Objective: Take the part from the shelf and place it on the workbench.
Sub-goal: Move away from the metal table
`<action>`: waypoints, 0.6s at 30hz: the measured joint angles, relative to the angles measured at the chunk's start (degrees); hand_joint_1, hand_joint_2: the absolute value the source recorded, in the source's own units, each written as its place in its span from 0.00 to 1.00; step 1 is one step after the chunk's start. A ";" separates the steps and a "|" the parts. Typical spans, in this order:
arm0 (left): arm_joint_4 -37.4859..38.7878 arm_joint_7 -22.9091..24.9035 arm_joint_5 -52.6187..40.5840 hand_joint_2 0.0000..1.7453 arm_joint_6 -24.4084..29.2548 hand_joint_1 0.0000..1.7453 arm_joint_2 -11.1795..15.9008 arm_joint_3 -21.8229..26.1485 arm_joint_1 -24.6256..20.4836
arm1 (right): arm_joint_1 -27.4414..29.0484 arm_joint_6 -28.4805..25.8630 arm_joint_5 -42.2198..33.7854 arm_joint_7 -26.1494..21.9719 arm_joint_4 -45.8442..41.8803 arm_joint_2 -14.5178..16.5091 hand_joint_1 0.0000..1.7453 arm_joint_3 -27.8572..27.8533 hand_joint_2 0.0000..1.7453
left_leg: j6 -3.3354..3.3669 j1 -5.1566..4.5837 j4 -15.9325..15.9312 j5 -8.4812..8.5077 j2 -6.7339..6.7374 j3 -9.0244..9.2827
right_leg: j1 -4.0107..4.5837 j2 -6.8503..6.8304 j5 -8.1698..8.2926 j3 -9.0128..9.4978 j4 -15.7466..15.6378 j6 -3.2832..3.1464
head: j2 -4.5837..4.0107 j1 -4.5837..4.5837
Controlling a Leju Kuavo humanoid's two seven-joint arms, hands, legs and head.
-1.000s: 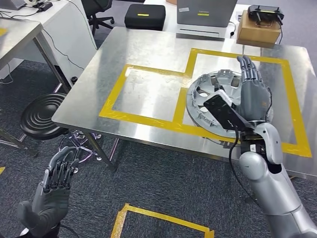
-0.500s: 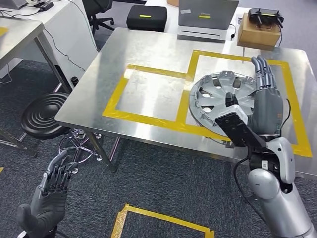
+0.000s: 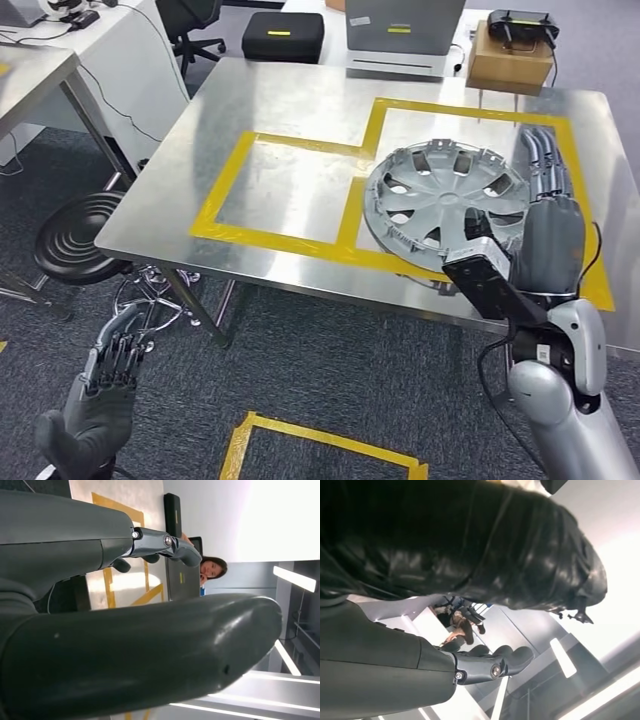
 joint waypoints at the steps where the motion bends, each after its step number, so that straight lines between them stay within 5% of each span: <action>1: 0.00 0.01 0.01 0.00 0.03 0.00 0.01 -0.01 -0.01 | 0.31 0.01 -0.15 -0.10 -0.22 -0.04 0.00 -0.19 0.00 | -0.20 0.05 1.37 -1.31 0.02 -0.52 | -0.02 -0.05 0.15 -0.19 -0.04 -0.45 | 0.00 -0.11; 4: 0.01 0.07 -0.03 0.00 0.11 0.00 0.05 -0.02 -0.02 | 1.27 0.02 -0.56 -0.55 -0.66 -0.11 0.00 -0.67 0.00 | -0.50 0.06 11.07 -7.49 0.06 -4.10 | 0.29 -0.19 0.80 -1.09 -0.09 -1.49 | 0.00 -0.31; 6: 0.02 0.15 -0.07 0.00 0.23 0.00 0.09 -0.02 -0.02 | 2.16 -0.03 -0.79 -0.99 -0.87 -0.12 0.00 -0.88 0.00 | -0.19 -0.04 15.20 -8.80 0.05 -5.18 | 0.73 -0.24 1.30 -1.77 -0.07 -1.80 | 0.00 -0.32; 7: 0.02 0.22 -0.08 0.00 0.31 0.00 0.10 -0.02 -0.02 | 2.58 -0.05 -0.98 -1.20 -1.04 -0.12 0.00 -0.98 0.00 | 0.20 -0.19 14.13 -7.76 0.05 -4.27 | 0.98 -0.23 1.58 -2.08 -0.06 -1.86 | 0.00 -0.32; 10: 0.00 0.56 -0.11 0.00 0.50 0.00 0.15 -0.03 -0.05 | 3.48 -0.29 -1.84 -1.89 -1.74 -0.12 0.00 -1.20 0.00 | 2.25 -1.04 2.68 -3.03 0.07 2.24 | 1.52 -0.18 2.47 -2.71 -0.10 -1.78 | 0.00 -0.23; 12: -0.03 0.64 -0.14 0.00 0.62 0.00 0.22 -0.04 -0.06 | 4.15 -0.56 -2.76 -2.41 -2.14 -0.12 0.00 -1.44 0.00 | 2.89 -1.66 -1.54 -2.00 0.09 4.32 | 1.29 -0.29 3.20 -2.87 -0.28 -1.18 | 0.00 -0.31; 15: -0.04 0.66 -0.15 0.00 0.68 0.00 0.30 -0.05 0.02 | 5.08 -0.72 -3.65 -2.89 -2.64 -0.12 0.00 -1.88 0.00 | 2.77 -1.78 -2.69 -0.42 0.23 3.60 | 0.99 -0.34 3.85 -3.22 -0.62 -0.08 | 0.00 -0.44; 16: -0.04 0.66 -0.15 0.00 0.68 0.00 0.33 -0.05 0.01 | 5.27 -0.74 -3.73 -2.96 -2.79 -0.13 0.00 -2.03 0.00 | 2.89 -1.58 -3.08 0.33 0.34 3.14 | 1.03 -0.29 2.73 -3.71 0.01 0.17 | 0.00 -0.35; 18: -0.04 0.66 -0.15 0.00 0.69 0.00 0.37 -0.08 0.03 | 5.53 -0.78 -3.85 -3.02 -2.92 -0.14 0.00 -2.30 0.00 | 3.09 -1.29 -3.46 1.72 0.55 1.86 | 0.96 -0.19 -2.10 -5.14 4.10 0.62 | 0.00 -0.18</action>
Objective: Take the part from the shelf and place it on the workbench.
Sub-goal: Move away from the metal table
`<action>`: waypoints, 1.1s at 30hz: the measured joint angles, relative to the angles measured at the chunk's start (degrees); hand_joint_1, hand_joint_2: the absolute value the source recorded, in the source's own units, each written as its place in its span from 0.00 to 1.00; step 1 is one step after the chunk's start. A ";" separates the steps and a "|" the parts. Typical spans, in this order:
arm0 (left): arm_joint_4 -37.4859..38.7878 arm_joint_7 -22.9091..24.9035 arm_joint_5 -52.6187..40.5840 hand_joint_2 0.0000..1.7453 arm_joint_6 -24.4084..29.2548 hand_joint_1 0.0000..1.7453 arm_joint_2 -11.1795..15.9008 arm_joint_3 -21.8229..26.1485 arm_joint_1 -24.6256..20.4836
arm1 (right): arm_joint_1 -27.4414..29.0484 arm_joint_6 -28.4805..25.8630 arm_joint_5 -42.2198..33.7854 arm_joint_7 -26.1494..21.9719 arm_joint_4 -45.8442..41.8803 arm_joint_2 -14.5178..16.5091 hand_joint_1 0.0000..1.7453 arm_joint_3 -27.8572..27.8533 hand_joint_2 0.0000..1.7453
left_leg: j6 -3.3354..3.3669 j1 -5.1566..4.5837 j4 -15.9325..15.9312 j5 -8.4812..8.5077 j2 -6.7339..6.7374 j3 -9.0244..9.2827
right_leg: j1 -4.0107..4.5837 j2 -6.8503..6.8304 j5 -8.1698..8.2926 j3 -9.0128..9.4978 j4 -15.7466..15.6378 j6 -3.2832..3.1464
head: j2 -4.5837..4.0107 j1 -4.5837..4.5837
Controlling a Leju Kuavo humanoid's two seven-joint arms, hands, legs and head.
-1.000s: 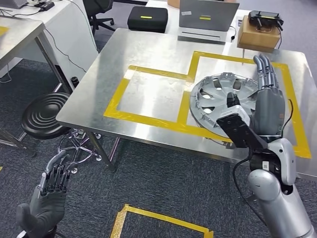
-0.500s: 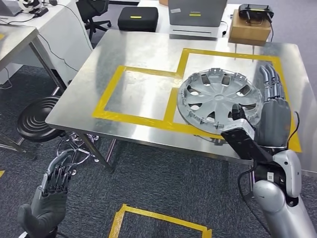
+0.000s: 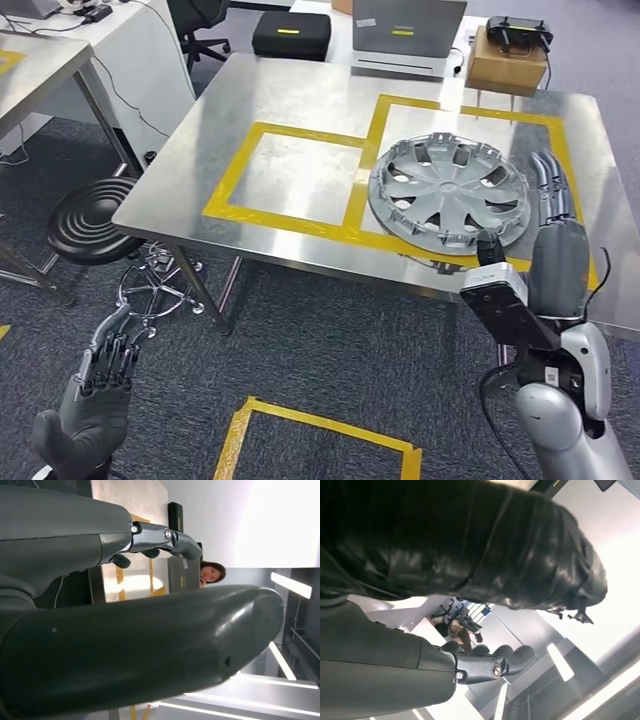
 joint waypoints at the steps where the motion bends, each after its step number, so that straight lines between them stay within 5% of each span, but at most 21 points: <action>1: 0.01 0.00 -0.02 0.00 0.02 0.00 0.02 -0.01 0.02 | 0.13 -0.01 -0.10 0.01 -0.02 -0.01 0.00 -0.09 0.00 | 0.06 0.02 0.06 0.61 0.03 -0.82 | -0.08 0.00 -2.68 -0.79 3.47 0.26 | 0.00 0.10; 2: 0.01 0.01 -0.03 0.00 0.06 0.00 0.03 -0.03 0.06 | 0.27 -0.02 -0.20 -0.02 -0.03 -0.01 0.00 -0.14 0.00 | 0.00 0.02 0.19 1.20 0.08 -1.68 | -0.17 -0.02 -4.37 -1.24 6.81 0.51 | 0.00 0.12; 4: 0.02 0.01 -0.08 0.00 0.13 0.00 0.07 -0.04 0.06 | 0.64 -0.06 -0.23 -0.33 -0.06 -0.01 0.00 -0.21 0.00 | -0.19 0.08 0.65 2.26 0.18 -3.48 | -0.25 -0.05 -3.98 -0.27 9.84 0.90 | 0.00 0.12; 7: 0.02 0.01 -0.06 0.00 0.20 0.00 0.07 -0.03 0.10 | 1.35 -0.23 0.13 -1.73 -0.51 -0.11 0.00 -0.28 0.00 | -0.83 0.21 1.88 3.21 0.21 -5.63 | -0.32 -0.10 -0.55 7.76 0.53 1.10 | 0.00 0.13; 8: 0.01 0.01 -0.04 0.00 0.24 0.00 0.08 -0.02 0.14 | 1.64 -0.31 0.09 -2.35 -0.82 -0.20 0.00 -0.31 0.00 | -1.12 0.17 2.29 3.47 0.19 -6.10 | -0.27 -0.07 -0.78 10.27 -3.11 0.90 | 0.00 0.10; 10: 0.00 0.01 0.00 0.00 0.32 0.00 0.08 -0.01 0.27 | 2.53 -0.39 -0.44 -3.57 -1.45 -0.36 0.00 -0.44 0.00 | -1.71 0.05 2.79 4.09 0.15 -6.60 | -0.05 0.00 -1.85 12.17 -6.65 0.25 | 0.00 0.14; 13: 0.00 0.01 0.01 0.00 0.38 0.00 0.07 0.01 0.68 | 4.30 -0.31 -1.31 -4.77 -2.28 -0.50 0.00 -0.60 0.00 | -2.61 0.15 3.57 3.26 0.02 -7.18 | -0.20 -0.20 -1.02 10.87 -6.85 -1.43 | 0.00 0.09; 15: 0.00 0.01 -0.04 0.00 0.44 0.00 0.07 0.04 0.89 | 5.18 -0.20 -1.55 -5.20 -2.92 -0.52 0.00 -0.61 0.00 | -3.25 0.35 8.02 -1.70 -0.06 -8.53 | -0.32 -0.38 0.08 9.83 -6.90 -2.43 | 0.00 -0.10; 17: 0.00 0.01 -0.09 0.00 0.49 0.00 0.07 0.04 0.94 | 5.93 -0.12 -1.63 -5.33 -3.35 -0.54 0.00 -0.62 0.00 | -3.67 0.58 15.44 -6.79 -0.06 -10.04 | -0.25 -0.41 1.33 8.58 -6.76 -2.70 | 0.00 -0.22; 18: 0.00 0.01 -0.10 0.00 0.49 0.00 0.07 0.04 0.94 | 6.23 -0.04 -1.67 -5.38 -3.45 -0.55 0.00 -0.63 0.00 | -3.76 0.67 18.09 -7.54 -0.06 -10.14 | -0.21 -0.40 1.93 7.83 -6.62 -2.68 | 0.00 -0.22; 19: 0.00 0.01 -0.11 0.00 0.49 0.00 0.07 0.05 0.93 | 6.51 0.08 -1.75 -5.45 -3.52 -0.55 0.00 -0.63 0.00 | -3.78 0.72 18.96 -7.02 -0.06 -9.53 | -0.19 -0.40 2.42 7.03 -6.44 -2.63 | 0.00 -0.22; 21: 0.00 0.01 -0.13 0.00 0.49 0.00 0.07 0.07 0.93 | 7.08 0.46 -2.05 -5.80 -3.90 -0.56 0.00 -0.64 0.00 | -3.48 0.75 14.24 -3.89 -0.08 -5.38 | -0.17 -0.38 3.20 5.57 -5.98 -2.39 | 0.00 -0.23; 23: -0.05 0.01 -0.24 0.00 0.49 0.00 0.07 0.09 0.94 | 7.77 0.74 -2.30 -6.34 -4.52 -0.57 0.00 -0.64 0.50 | -2.85 0.60 5.48 -2.56 -0.13 0.23 | -0.06 -0.39 3.78 4.60 -5.61 -1.98 | 0.00 -0.21; 25: -0.13 0.03 -0.38 0.00 0.49 0.00 0.06 0.18 0.96 | 8.69 0.79 -2.14 -7.03 -5.07 -0.57 0.00 -0.63 1.00 | -2.34 0.35 0.81 -3.01 -0.17 2.64 | -0.02 -0.57 4.42 4.23 -5.57 -1.36 | 0.00 -0.17; 28: -0.15 0.22 -0.46 0.00 0.37 0.00 0.00 0.41 1.08 | 10.40 0.70 -1.10 -7.91 -5.67 -0.60 0.00 -0.57 1.00 | -1.39 0.34 0.04 -1.99 -0.42 2.07 | -0.25 -0.82 4.60 3.82 -5.40 -0.28 | 0.00 -0.13; 30: -0.15 0.55 -0.53 0.00 0.32 0.00 -0.18 0.52 1.14 | 11.55 0.63 -0.18 -8.16 -5.95 -0.62 0.00 -0.53 1.00 | -0.72 0.54 -0.25 -0.90 -0.68 1.35 | -0.27 -0.54 1.44 2.11 -1.61 0.22 | 0.00 0.04; 33: -0.15 1.59 -0.86 0.00 0.13 0.00 -0.45 0.57 1.33 | 13.81 0.56 1.39 -8.23 -6.02 -0.62 0.00 -0.37 1.00 | -0.46 0.39 -0.05 0.34 -1.38 -0.31 | -0.25 -0.25 -4.39 -1.39 8.72 0.54 | 0.00 0.14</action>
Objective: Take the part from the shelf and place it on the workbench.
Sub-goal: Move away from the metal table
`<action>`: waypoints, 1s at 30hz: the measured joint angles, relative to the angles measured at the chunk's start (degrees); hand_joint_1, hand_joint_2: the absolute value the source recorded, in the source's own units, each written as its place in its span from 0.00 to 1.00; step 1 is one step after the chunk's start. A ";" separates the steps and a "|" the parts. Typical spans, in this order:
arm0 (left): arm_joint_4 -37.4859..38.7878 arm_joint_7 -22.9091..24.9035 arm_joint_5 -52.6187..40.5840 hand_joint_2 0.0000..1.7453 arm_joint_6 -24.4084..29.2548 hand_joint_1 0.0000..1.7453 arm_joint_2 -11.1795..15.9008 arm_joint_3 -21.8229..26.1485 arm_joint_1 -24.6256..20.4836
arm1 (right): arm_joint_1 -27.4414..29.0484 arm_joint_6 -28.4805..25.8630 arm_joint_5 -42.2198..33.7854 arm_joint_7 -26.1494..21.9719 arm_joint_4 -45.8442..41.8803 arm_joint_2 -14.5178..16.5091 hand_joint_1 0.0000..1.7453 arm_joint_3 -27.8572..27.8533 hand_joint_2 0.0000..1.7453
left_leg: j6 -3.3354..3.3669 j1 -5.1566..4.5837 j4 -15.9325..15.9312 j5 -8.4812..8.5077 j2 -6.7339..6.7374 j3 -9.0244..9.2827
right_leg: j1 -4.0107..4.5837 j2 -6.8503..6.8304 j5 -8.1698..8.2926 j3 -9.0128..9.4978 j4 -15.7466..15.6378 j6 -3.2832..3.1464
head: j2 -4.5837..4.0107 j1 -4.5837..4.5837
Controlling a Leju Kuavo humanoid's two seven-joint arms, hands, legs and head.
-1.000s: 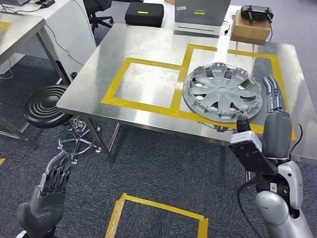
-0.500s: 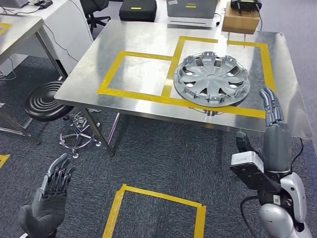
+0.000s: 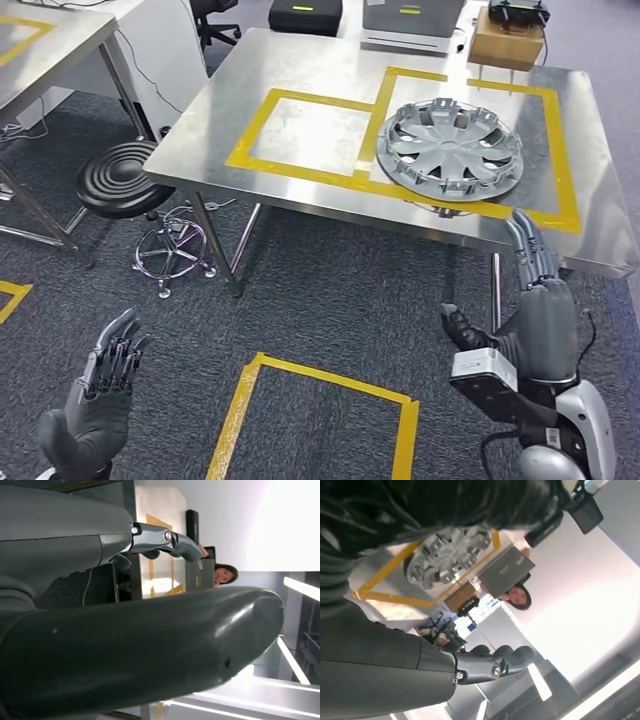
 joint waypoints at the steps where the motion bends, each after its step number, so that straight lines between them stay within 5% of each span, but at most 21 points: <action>1: 0.00 0.46 -0.13 0.00 -0.09 0.00 -0.06 0.01 0.04 | 0.85 -0.02 0.63 0.03 0.00 0.00 0.00 0.15 1.00 | -0.05 -0.04 0.12 0.34 -0.38 -0.54 | 0.01 0.04 -0.24 0.21 0.96 0.00 | 0.00 -0.01; 2: 0.00 0.96 -0.25 0.00 -0.14 0.00 -0.15 0.02 0.06 | 1.71 -0.07 1.31 0.12 -0.03 0.00 0.00 0.35 1.00 | -0.13 -0.06 0.27 0.60 -0.79 -0.98 | 0.02 0.13 0.53 1.58 -0.38 -0.08 | 0.00 -0.02; 5: -0.04 2.40 -0.61 0.00 0.05 0.00 -0.44 -0.02 -0.06 | 4.24 -0.26 3.12 0.60 -0.34 0.00 0.00 1.19 1.00 | -0.52 -0.11 1.03 0.98 -2.14 -1.94 | -0.10 2.42 4.13 9.32 -11.97 -0.67 | 0.00 -0.04; 7: -0.09 3.06 -0.55 0.00 0.29 0.00 -0.50 -0.14 -0.18 | 6.07 -0.34 3.97 1.07 -0.48 0.00 0.00 1.86 1.00 | -1.12 -0.10 1.51 1.29 -3.05 -2.65 | -0.08 3.62 4.38 11.56 -15.52 -1.12 | 0.00 -0.10; 9: -0.13 3.48 -0.40 0.00 0.49 0.00 -0.50 -0.24 -0.21 | 7.75 -0.43 4.61 1.39 -0.47 0.01 0.00 2.60 1.00 | -1.88 0.03 1.64 1.69 -4.06 -3.20 | -0.05 2.70 4.66 11.57 -15.67 -1.65 | 0.00 -0.11; 11: -0.19 3.64 -0.28 0.00 0.60 0.00 -0.49 -0.27 -0.18 | 8.69 -0.52 4.95 1.44 -0.45 0.02 0.00 3.26 1.00 | -2.50 -0.01 3.16 0.51 -3.25 -4.09 | -0.27 1.41 5.10 11.50 -16.00 -2.40 | 0.00 -0.34; 14: -0.26 3.77 -0.21 0.00 0.69 0.00 -0.49 -0.30 -0.34 | 9.85 -0.47 5.08 1.85 -0.42 0.04 0.00 3.71 1.00 | -3.44 0.23 12.61 -4.95 -0.31 -8.18 | -0.37 -0.71 5.41 11.14 -16.15 -2.99 | 0.00 -0.97; 16: -0.25 4.13 -0.21 0.00 0.77 0.00 -0.48 -0.34 -0.21 | 10.75 -0.06 5.03 3.36 -0.19 0.09 0.00 4.14 1.00 | -3.90 0.56 18.17 -6.85 0.29 -10.23 | -0.33 -2.25 5.44 10.85 -16.05 -3.02 | 0.00 -1.01; 18: -0.24 4.51 -0.24 0.00 0.92 0.00 -0.46 -0.39 0.10 | 11.89 -0.12 4.82 4.97 0.59 0.14 0.00 4.85 1.00 | -3.96 0.72 14.86 -4.46 0.80 -7.98 | -0.33 -3.66 5.44 10.84 -16.00 -2.96 | 0.00 -1.03; 20: -0.22 4.61 -0.37 0.00 1.10 0.00 -0.44 -0.43 0.34 | 13.14 -1.11 4.64 5.50 1.89 0.24 0.00 5.45 1.00 | -3.53 0.45 6.08 -1.04 3.08 -3.26 | -0.18 -4.89 5.36 11.00 -15.97 -2.65 | 0.00 -1.02; 22: -0.19 4.57 -0.56 0.50 1.22 0.00 -0.44 -0.55 0.45 | 13.94 -2.12 4.57 5.51 3.16 0.44 0.00 5.86 1.00 | -2.78 -0.03 1.23 0.20 4.78 -1.03 | 0.09 -5.86 5.36 11.02 -15.91 -2.08 | 0.00 -0.97; 24: -0.13 4.54 -0.73 1.00 1.38 0.00 -0.43 -0.63 0.68 | 14.43 -2.44 3.93 5.61 4.20 0.63 0.00 6.21 1.00 | -2.07 -0.25 0.92 0.31 4.04 -1.40 | 0.15 -6.82 5.47 11.08 -15.98 -1.46 | 0.00 -0.95; 25: -0.10 4.55 -0.80 1.00 1.50 0.00 -0.43 -0.63 0.85 | 14.71 -2.46 3.29 5.78 4.69 0.69 0.00 6.32 1.00 | -1.71 -0.16 0.73 0.51 3.49 -1.44 | 0.03 -6.87 5.26 11.03 -15.94 -1.13 | 0.00 -0.97; 27: -0.06 4.66 -0.93 1.00 1.83 0.00 -0.48 -0.64 1.13 | 15.58 -2.88 1.66 6.22 5.85 0.78 0.00 6.44 1.00 | -0.93 0.10 0.27 0.98 2.38 -1.44 | -0.17 -4.63 3.35 10.12 -13.80 -0.59 | 0.00 -0.80; 30: 0.20 4.91 -0.99 1.00 2.09 0.00 -0.71 -0.59 1.58 | 17.84 -4.57 -0.68 6.98 8.33 0.81 0.00 6.51 1.00 | -0.31 0.10 0.25 1.38 0.36 -1.88 | -0.24 -0.30 -2.27 5.14 -2.69 -0.40 | 0.00 -0.43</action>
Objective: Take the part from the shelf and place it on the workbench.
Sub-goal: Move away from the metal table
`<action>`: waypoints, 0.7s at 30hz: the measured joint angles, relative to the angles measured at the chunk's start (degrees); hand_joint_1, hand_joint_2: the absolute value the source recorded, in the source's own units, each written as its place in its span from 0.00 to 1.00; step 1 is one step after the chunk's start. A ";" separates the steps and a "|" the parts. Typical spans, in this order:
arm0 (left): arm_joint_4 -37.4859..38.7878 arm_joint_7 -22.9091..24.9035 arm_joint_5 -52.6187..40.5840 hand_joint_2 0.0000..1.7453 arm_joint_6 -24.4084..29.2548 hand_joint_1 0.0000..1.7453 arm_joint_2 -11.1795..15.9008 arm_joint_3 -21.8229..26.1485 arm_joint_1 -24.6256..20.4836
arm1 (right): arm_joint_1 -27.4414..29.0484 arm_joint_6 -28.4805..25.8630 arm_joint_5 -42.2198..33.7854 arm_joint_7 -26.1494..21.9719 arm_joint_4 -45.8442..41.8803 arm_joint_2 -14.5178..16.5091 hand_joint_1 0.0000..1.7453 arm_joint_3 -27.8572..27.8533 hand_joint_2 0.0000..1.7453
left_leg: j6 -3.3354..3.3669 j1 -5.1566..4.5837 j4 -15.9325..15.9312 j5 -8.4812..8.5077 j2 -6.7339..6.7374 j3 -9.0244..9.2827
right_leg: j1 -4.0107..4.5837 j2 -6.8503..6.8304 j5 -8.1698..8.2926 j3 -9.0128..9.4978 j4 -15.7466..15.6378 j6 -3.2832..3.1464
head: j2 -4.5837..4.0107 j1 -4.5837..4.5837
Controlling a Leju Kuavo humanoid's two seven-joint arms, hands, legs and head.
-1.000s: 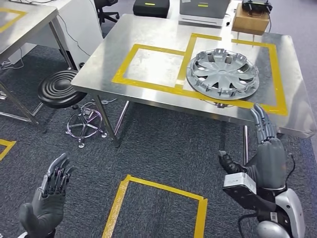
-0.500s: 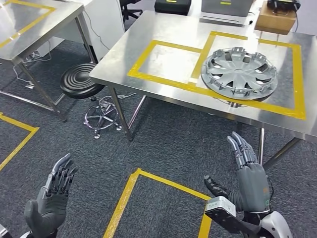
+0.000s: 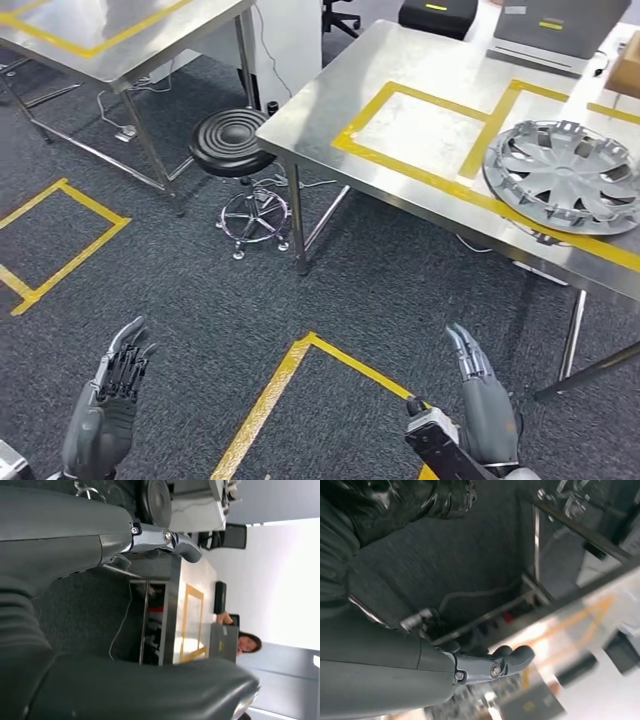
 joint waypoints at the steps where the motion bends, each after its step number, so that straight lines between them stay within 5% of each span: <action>1: 0.14 0.01 -0.01 1.00 -0.01 0.00 -0.11 0.04 0.26 | 0.70 -0.53 -0.39 0.14 0.82 0.01 0.00 0.01 1.00 | 0.05 -0.07 0.09 0.05 -0.74 -0.14 | 0.03 0.31 -0.67 -1.27 2.69 -0.04 | 0.00 0.02; 3: 0.37 0.02 -0.01 1.00 -0.02 0.00 -0.29 0.10 0.76 | 1.66 -1.27 -0.79 0.23 2.05 0.01 0.00 0.03 1.00 | 0.04 -0.17 0.42 0.07 -2.31 -0.26 | 0.10 0.63 1.46 -0.67 1.35 -0.28 | 0.00 0.00; 6: 0.47 0.02 -0.02 1.00 -0.05 0.00 -0.48 0.21 1.01 | 2.25 -1.60 -1.05 0.26 2.96 0.02 0.00 0.04 1.00 | -0.40 -0.20 1.22 -0.09 -4.57 -0.61 | -0.20 4.43 6.32 4.63 -9.76 -0.68 | 0.00 -0.02; 8: 0.49 0.02 -0.04 1.00 -0.10 0.00 -0.62 0.28 1.06 | 2.51 -1.64 -1.56 0.44 3.31 0.04 0.00 0.05 1.00 | -1.10 -0.08 1.59 0.10 -5.95 -1.32 | -0.29 6.19 6.33 5.96 -12.22 -0.83 | 0.00 -0.05; 10: 0.50 0.02 -0.14 1.00 -0.20 0.00 -0.71 0.38 1.28 | 2.67 -1.72 -2.58 0.68 3.49 0.04 0.00 0.05 1.00 | -1.86 0.10 1.78 0.37 -6.86 -1.92 | -0.25 4.79 6.58 6.19 -12.41 -1.32 | 0.00 -0.06; 12: 0.50 0.01 -0.32 1.00 -0.34 0.00 -0.74 0.48 1.44 | 2.80 -1.98 -3.51 0.75 3.63 0.05 0.00 0.04 1.00 | -2.46 -0.07 3.64 -0.89 -4.50 -2.89 | -0.40 3.05 6.83 6.30 -12.69 -2.02 | 0.00 -0.31; 14: 0.50 0.00 -0.50 1.00 -0.44 0.00 -0.74 0.51 1.36 | 3.21 -2.37 -4.19 0.85 3.91 0.05 0.00 0.14 1.00 | -3.00 -0.07 9.90 -4.49 -1.04 -5.66 | -0.34 1.07 6.83 6.32 -12.81 -2.46 | 0.00 -0.62; 16: 0.51 0.03 -0.66 1.00 -0.48 0.00 -0.77 0.52 1.36 | 3.59 -2.79 -4.79 1.29 4.52 0.04 0.00 0.47 1.00 | -3.41 0.25 16.87 -7.41 -0.04 -8.56 | -0.20 -1.00 6.75 6.23 -12.79 -2.59 | 0.00 -0.69; 17: 0.51 0.05 -0.75 1.00 -0.48 0.00 -0.79 0.54 1.43 | 3.65 -3.09 -5.12 1.60 4.90 0.03 0.00 0.75 1.00 | -3.49 0.37 17.92 -7.42 0.07 -8.80 | -0.16 -1.95 6.72 6.20 -12.78 -2.59 | 0.00 -0.70; 19: 0.51 0.08 -0.86 1.00 -0.45 0.00 -0.81 0.60 1.52 | 3.67 -3.79 -5.74 2.09 5.55 0.01 0.00 1.33 1.00 | -3.29 0.43 13.20 -4.63 0.71 -5.92 | -0.11 -3.58 6.61 6.33 -12.78 -2.46 | 0.00 -0.71; 21: 0.50 0.09 -0.89 1.00 -0.40 0.00 -0.81 0.71 1.48 | 3.69 -4.34 -6.16 2.32 5.94 0.00 0.00 1.85 1.00 | -2.63 0.00 5.02 -1.86 3.45 -1.43 | 0.02 -4.86 6.44 6.63 -12.77 -2.16 | 0.00 -0.68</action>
